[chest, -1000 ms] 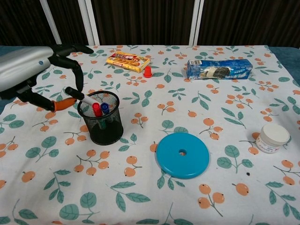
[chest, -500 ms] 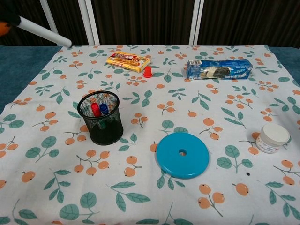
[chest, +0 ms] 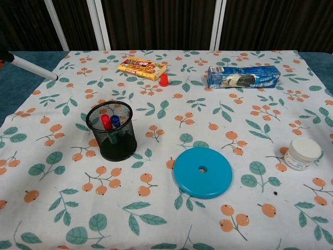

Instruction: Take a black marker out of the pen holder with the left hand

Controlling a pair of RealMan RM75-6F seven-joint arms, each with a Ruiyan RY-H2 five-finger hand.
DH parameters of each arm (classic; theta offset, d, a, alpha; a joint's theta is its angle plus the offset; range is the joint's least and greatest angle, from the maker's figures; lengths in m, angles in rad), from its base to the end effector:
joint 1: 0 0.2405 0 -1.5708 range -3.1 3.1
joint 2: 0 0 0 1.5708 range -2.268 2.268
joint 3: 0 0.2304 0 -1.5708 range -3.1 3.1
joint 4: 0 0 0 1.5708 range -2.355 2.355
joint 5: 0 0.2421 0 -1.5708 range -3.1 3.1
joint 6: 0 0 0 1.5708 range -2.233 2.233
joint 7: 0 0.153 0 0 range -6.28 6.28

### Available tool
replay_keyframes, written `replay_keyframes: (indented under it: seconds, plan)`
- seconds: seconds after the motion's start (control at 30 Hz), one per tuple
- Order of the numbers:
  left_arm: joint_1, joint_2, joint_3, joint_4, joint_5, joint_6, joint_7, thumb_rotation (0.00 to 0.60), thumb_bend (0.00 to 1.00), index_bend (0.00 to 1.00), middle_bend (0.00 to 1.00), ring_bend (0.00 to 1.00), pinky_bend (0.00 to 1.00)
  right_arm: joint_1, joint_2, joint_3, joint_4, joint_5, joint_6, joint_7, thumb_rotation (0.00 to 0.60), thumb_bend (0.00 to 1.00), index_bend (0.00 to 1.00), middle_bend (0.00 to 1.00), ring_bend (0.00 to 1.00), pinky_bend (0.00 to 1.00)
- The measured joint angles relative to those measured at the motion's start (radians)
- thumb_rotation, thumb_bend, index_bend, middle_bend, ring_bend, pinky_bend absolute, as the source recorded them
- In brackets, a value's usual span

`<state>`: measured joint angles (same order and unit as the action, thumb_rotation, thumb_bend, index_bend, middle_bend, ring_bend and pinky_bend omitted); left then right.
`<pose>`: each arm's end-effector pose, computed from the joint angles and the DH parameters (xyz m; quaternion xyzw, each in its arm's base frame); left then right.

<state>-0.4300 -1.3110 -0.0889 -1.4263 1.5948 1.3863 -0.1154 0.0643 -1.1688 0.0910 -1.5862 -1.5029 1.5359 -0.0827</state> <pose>-0.2203 0.2919 0.0638 -0.6694 -0.3137 -0.5016 0.4494 -0.2973 -0.1939 0.1191 0.5821 -0.3504 0.3932 0.6195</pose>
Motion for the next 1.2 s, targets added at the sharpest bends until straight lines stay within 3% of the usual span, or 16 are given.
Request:
replay_keyframes:
  seconds: [0.47,0.83,1.03,1.2]
  plan:
    - [-0.168,-0.161,-0.048,0.216,-0.093,-0.262,-0.081,0.6,0.35,0.54,0.08,0.0,0.0,0.0,0.0,0.0,0.0,-0.001,0.001,-0.003,0.6,0.1,0.1,0.02,0.09,0.19]
    - [-0.173,-0.199,-0.002,0.264,-0.099,-0.295,-0.066,0.6,0.35,0.52,0.07,0.0,0.0,0.0,0.002,-0.001,-0.001,-0.003,0.0,-0.001,0.6,0.1,0.1,0.02,0.09,0.19]
    - [-0.17,-0.186,0.022,0.261,-0.092,-0.31,-0.06,0.6,0.34,0.4,0.06,0.0,0.0,-0.001,0.001,-0.001,-0.001,-0.003,0.003,-0.003,0.6,0.1,0.1,0.02,0.09,0.19]
    - [-0.162,-0.141,0.033,0.201,-0.09,-0.311,-0.04,0.6,0.2,0.24,0.03,0.0,0.0,-0.001,0.001,-0.001,0.0,-0.002,0.003,-0.001,0.6,0.1,0.1,0.02,0.09,0.19]
